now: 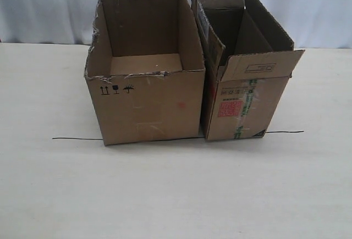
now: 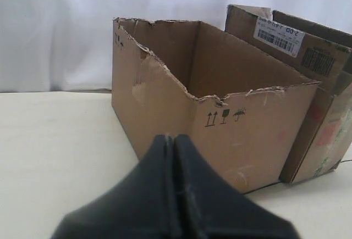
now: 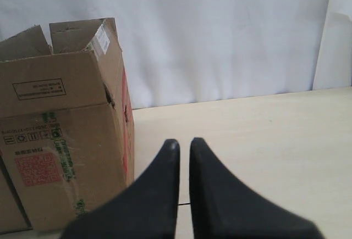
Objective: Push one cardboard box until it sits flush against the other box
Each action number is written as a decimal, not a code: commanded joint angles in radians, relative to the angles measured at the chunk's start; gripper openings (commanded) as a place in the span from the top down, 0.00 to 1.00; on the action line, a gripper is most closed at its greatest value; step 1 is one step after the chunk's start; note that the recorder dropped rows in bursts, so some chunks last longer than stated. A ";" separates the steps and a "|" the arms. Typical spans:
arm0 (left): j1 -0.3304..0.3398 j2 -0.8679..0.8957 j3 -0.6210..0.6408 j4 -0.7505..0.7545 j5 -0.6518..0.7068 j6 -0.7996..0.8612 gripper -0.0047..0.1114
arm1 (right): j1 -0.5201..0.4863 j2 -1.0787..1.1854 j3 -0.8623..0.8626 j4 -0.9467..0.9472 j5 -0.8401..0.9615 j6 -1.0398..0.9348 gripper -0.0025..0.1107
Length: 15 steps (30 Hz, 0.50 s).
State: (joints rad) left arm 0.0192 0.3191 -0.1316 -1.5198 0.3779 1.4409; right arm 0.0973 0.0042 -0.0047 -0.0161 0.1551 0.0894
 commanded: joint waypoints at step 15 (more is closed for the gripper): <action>-0.020 -0.300 0.053 0.068 -0.218 0.022 0.96 | -0.002 -0.004 0.005 0.002 0.004 0.002 0.93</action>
State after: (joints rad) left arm 0.0074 0.0921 -0.1112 -1.4574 0.2255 1.4583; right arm 0.0973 0.0042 -0.0047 -0.0161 0.1551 0.0894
